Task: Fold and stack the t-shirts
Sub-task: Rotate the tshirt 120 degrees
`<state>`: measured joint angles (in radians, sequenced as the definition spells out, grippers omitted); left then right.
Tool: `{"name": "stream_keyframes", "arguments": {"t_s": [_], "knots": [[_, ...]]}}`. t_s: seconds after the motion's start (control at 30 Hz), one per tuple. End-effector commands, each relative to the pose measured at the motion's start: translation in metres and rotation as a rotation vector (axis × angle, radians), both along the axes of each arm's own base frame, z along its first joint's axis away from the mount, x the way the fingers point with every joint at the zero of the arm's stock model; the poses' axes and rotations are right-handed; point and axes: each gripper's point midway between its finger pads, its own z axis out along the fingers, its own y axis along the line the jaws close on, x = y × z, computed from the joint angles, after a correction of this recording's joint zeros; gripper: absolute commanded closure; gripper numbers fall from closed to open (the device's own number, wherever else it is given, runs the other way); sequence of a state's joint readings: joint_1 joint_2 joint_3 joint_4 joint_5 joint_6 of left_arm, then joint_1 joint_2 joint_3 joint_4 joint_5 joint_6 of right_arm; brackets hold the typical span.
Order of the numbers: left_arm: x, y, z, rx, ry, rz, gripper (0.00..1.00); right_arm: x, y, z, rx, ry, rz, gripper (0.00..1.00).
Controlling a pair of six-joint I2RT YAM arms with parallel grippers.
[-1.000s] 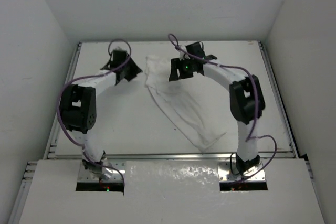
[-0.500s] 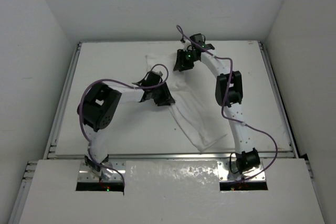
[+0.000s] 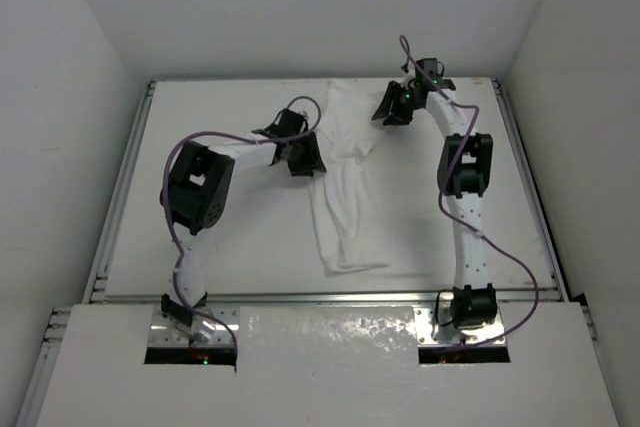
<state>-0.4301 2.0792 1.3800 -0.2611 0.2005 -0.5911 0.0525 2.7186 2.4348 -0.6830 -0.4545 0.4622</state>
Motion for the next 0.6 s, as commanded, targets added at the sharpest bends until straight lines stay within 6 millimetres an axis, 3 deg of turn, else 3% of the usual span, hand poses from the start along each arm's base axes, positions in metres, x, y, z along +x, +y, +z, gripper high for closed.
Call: {"name": "stream_keyframes", "arguments": {"t_s": [0.0,0.07,0.1,0.13,0.17,0.2,0.23,0.27,0.3,0.4,0.43,0.47,0.5,0.53,0.57], "knots": [[0.015,0.08,-0.038,0.269,0.079,0.047,0.58,0.006,-0.038,0.012,-0.054,-0.019,-0.081,0.47],[0.018,0.064,-0.016,0.199,0.044,0.0,0.58,0.017,-0.027,0.032,0.017,-0.078,-0.065,0.48],[0.02,0.045,0.021,0.142,-0.054,-0.03,0.58,0.018,-0.02,0.041,0.06,-0.09,-0.045,0.48],[0.0,0.039,0.019,0.131,-0.047,-0.049,0.57,0.023,-0.014,0.05,0.098,-0.125,-0.026,0.47],[-0.009,0.03,0.032,0.124,-0.083,-0.063,0.55,0.021,-0.009,0.051,0.132,-0.118,-0.02,0.4],[-0.026,0.007,0.062,0.1,-0.151,-0.101,0.55,0.02,-0.003,0.06,0.143,-0.138,-0.001,0.36],[-0.049,0.01,0.049,0.122,-0.12,-0.08,0.55,0.017,0.006,0.063,0.171,-0.156,0.037,0.35],[-0.06,0.0,0.055,0.095,-0.157,-0.091,0.56,0.016,0.01,0.069,0.18,-0.173,0.057,0.35],[-0.093,-0.002,0.047,0.091,-0.14,-0.13,0.56,0.015,0.019,0.076,0.177,-0.188,0.074,0.32],[-0.125,0.0,0.039,0.049,-0.121,-0.118,0.57,0.01,0.03,0.096,0.173,-0.207,0.104,0.28],[-0.143,0.01,0.019,0.066,-0.075,-0.12,0.58,0.006,0.035,0.125,0.167,-0.253,0.117,0.28],[-0.146,0.013,0.014,0.065,-0.075,-0.113,0.58,-0.007,0.035,0.111,0.108,-0.221,0.111,0.27],[-0.157,0.018,0.0,0.074,-0.037,-0.117,0.58,-0.02,0.055,0.113,0.049,-0.222,0.135,0.24],[-0.163,0.015,-0.005,0.06,-0.015,-0.13,0.6,-0.042,0.057,0.122,-0.022,-0.213,0.135,0.2],[-0.171,0.016,-0.012,0.076,0.013,-0.143,0.61,-0.054,0.066,0.12,-0.135,-0.227,0.127,0.16]]}}
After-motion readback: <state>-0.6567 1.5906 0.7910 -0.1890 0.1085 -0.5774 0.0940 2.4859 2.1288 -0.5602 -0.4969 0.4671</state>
